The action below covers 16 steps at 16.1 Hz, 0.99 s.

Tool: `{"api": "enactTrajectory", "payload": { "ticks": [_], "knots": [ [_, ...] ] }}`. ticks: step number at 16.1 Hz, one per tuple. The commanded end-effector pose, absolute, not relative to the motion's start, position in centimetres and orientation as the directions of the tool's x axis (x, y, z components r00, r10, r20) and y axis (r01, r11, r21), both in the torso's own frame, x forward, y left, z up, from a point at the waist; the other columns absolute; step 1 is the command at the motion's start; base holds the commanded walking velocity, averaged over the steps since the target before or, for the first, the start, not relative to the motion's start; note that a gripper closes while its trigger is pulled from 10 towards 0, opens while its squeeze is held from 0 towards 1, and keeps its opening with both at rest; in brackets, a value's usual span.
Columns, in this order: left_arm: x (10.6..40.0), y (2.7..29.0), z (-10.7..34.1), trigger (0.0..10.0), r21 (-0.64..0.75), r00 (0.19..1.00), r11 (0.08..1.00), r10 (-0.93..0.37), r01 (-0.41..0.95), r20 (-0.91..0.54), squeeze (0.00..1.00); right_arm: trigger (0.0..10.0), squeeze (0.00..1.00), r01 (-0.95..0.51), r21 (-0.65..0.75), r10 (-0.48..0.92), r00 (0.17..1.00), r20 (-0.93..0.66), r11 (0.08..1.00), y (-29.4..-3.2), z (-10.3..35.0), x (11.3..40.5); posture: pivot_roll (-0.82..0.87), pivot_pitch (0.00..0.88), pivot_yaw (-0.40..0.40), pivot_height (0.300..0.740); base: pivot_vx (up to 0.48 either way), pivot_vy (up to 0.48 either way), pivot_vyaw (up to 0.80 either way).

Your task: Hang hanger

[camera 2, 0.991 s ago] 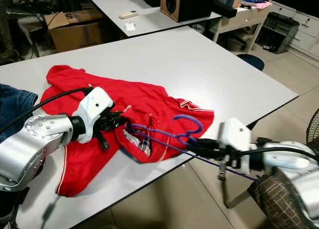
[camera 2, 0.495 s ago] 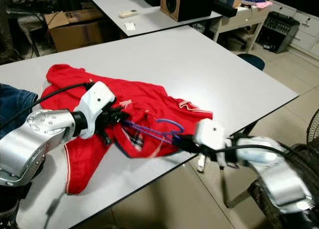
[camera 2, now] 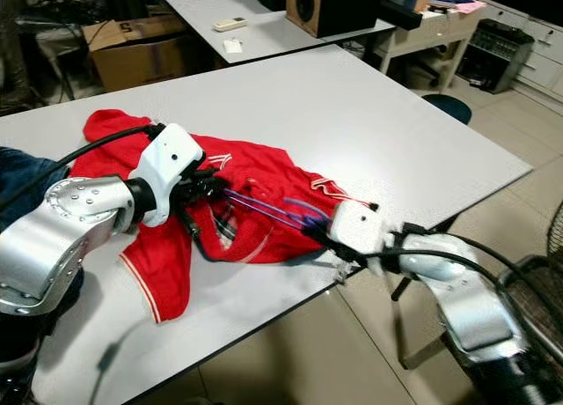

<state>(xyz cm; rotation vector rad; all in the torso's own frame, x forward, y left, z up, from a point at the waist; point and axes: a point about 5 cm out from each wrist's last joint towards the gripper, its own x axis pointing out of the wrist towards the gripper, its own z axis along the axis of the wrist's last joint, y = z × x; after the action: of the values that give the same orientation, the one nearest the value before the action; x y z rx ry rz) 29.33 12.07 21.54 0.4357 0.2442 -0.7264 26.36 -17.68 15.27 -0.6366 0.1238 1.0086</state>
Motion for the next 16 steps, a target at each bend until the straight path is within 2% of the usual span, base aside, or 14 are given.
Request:
{"api": "enactTrajectory", "payload": {
  "ticks": [1,2,4,5,8,11,12,15,16],
  "knots": [
    [29.8,12.3,22.2,0.0,0.319,0.761,0.692,-0.564,0.647,-0.32,0.0,10.0,0.0,-0.843,-0.415,0.73,0.516,-0.448,0.341,-18.2,14.7,25.7,-0.01,0.034,0.026,0.74,0.0,0.0,0.0],
    [30.2,12.6,22.7,0.0,0.331,0.792,0.72,-0.539,0.61,-0.287,0.0,10.0,0.0,-0.877,-0.378,0.708,0.469,-0.528,0.298,-18.9,13.5,24.9,-0.01,0.034,0.025,0.74,0.0,0.0,0.0],
    [30.6,12.8,23.3,0.0,0.325,0.81,0.743,-0.526,0.586,-0.259,0.0,10.0,0.0,-0.899,-0.35,0.676,0.432,-0.597,0.265,-19.9,12.4,23.9,-0.01,0.033,0.027,0.74,0.0,0.0,0.0],
    [30.6,12.9,23.3,0.0,0.314,0.801,0.738,-0.535,0.597,-0.268,0.0,10.0,0.0,-0.881,-0.366,0.677,0.467,-0.569,0.3,-20.3,13.0,24.0,-0.01,0.033,0.031,0.74,0.0,0.0,0.0],
    [30.3,12.8,22.6,0.1,0.309,0.786,0.725,-0.542,0.616,-0.296,0.0,10.0,0.0,-0.859,-0.384,0.724,0.498,-0.478,0.337,-20.5,14.9,24.0,-0.01,0.034,0.038,0.74,0.0,0.0,0.0],
    [30.0,12.4,22.3,0.7,0.306,0.768,0.706,-0.56,0.639,-0.312,0.0,10.0,0.0,-0.849,-0.358,0.821,0.496,-0.285,0.389,-18.9,17.2,23.5,-0.01,0.03,0.041,0.74,0.0,0.0,0.0],
    [30.0,12.3,22.3,1.0,0.304,0.765,0.704,-0.563,0.642,-0.312,0.0,10.0,0.0,-0.835,-0.363,0.825,0.512,-0.24,0.413,-18.4,17.7,23.7,-0.02,0.028,0.042,0.74,0.0,0.0,0.0],
    [29.7,11.7,22.1,0.9,0.293,0.748,0.69,-0.583,0.662,-0.317,0.0,10.0,0.0,-0.789,-0.394,0.805,0.568,-0.173,0.472,-17.6,18.1,24.6,-0.01,0.016,0.043,0.74,0.0,0.0,0.0],
    [29.6,11.6,22.0,1.2,0.294,0.748,0.689,-0.582,0.662,-0.32,0.0,10.0,0.0,-0.761,-0.406,0.758,0.617,-0.211,0.506,-17.4,17.5,25.0,-0.01,0.012,0.039,0.74,0.0,0.0,0.0]
  ]
}}
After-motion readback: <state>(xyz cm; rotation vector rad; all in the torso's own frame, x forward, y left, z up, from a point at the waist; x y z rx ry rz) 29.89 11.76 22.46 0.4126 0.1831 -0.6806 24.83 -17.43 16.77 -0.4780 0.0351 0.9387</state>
